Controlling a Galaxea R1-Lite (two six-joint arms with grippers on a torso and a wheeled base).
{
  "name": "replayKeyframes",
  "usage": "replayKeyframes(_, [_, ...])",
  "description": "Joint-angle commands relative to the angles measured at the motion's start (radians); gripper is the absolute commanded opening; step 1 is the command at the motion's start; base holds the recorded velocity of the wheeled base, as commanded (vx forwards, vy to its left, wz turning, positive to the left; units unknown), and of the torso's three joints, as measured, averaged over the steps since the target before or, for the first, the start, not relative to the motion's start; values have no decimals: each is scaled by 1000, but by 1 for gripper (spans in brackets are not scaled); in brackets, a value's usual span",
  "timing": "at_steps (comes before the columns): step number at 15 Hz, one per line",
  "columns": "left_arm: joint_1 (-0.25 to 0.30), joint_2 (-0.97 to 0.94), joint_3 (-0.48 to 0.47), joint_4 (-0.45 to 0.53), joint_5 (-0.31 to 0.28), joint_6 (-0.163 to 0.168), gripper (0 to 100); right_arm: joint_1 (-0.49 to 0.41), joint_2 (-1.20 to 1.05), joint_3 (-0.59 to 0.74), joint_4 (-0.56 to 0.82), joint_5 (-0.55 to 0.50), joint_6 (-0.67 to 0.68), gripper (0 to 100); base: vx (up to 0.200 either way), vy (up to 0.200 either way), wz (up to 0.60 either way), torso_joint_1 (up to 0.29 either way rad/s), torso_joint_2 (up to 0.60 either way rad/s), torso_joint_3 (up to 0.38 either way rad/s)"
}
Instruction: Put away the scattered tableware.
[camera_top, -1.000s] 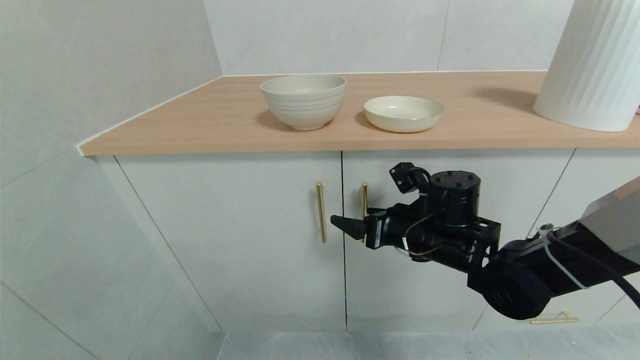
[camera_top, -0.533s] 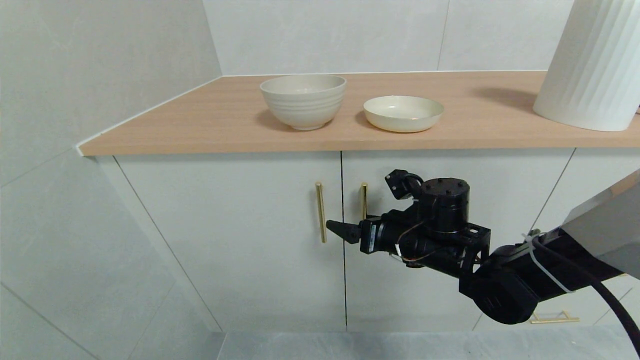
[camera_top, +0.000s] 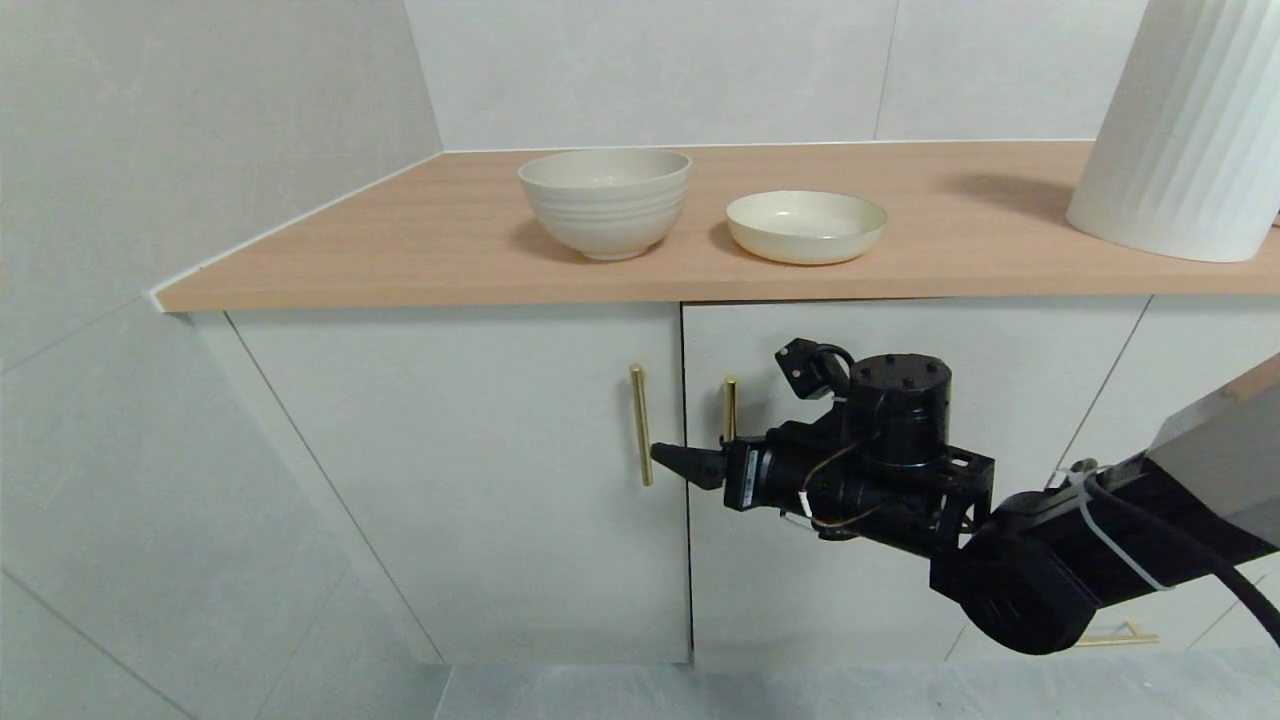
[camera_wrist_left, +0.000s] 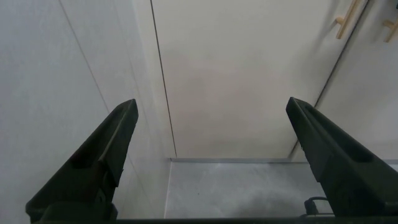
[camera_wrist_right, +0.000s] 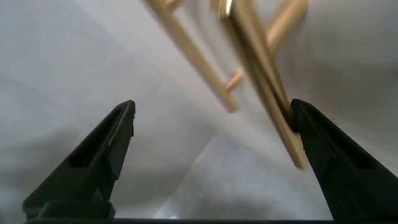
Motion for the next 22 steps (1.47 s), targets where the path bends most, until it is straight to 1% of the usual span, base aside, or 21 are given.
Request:
replayKeyframes(1, [0, 0, 0, 0, 0, 0, 100, 3, -40, 19, 1, 36, 11, 100, 0, 0, 0, 0, 0, 0])
replayKeyframes(4, [0, 0, 0, 0, 0, 0, 100, 3, -65, 42, 1, 41, 11, 100, 0, 0, 0, 0, 0, 0])
replayKeyframes(6, [0, 0, 0, 0, 0, 0, 100, 5, -134, 117, 1, 65, 12, 100, 0, 0, 0, 0, 0, 0])
replayKeyframes(9, [0, 0, 0, 0, 0, 0, 100, 5, -243, 240, -4, 251, 12, 100, 0, 0, 0, 0, 0, 0])
replayKeyframes(10, [0, 0, 0, 0, 0, 0, 100, 5, -267, 260, -4, 279, 12, 100, 0, 0, 0, 0, 0, 0])
replayKeyframes(13, [0, 0, 0, 0, 0, -2, 100, 6, -336, 316, -2, 292, 11, 100, 0, 0, 0, 0, 0, 0])
replayKeyframes(15, [0, 0, 0, 0, 0, -3, 100, 9, -375, 362, -5, 329, 11, 100, 0, 0, 0, 0, 0, 0])
replayKeyframes(16, [0, 0, 0, 0, 0, -3, 100, 11, -384, 372, -5, 346, 12, 100, 0, 0, 0, 0, 0, 0])
replayKeyframes(20, [0, 0, -2, -3, -1, 3, 100, 23, -396, 385, -4, 348, 12, 100, 0, 0, 0, 0, 0, 0])
replayKeyframes(21, [0, 0, -25, 1, -10, 10, 100, 26, -398, 390, -5, 348, 12, 100, 0, 0, 0, 0, 0, 0])
replayKeyframes(22, [-1, 0, -57, 14, -46, 10, 100, 28, -398, 392, -5, 348, 12, 100, 0, 0, 0, 0, 0, 0])
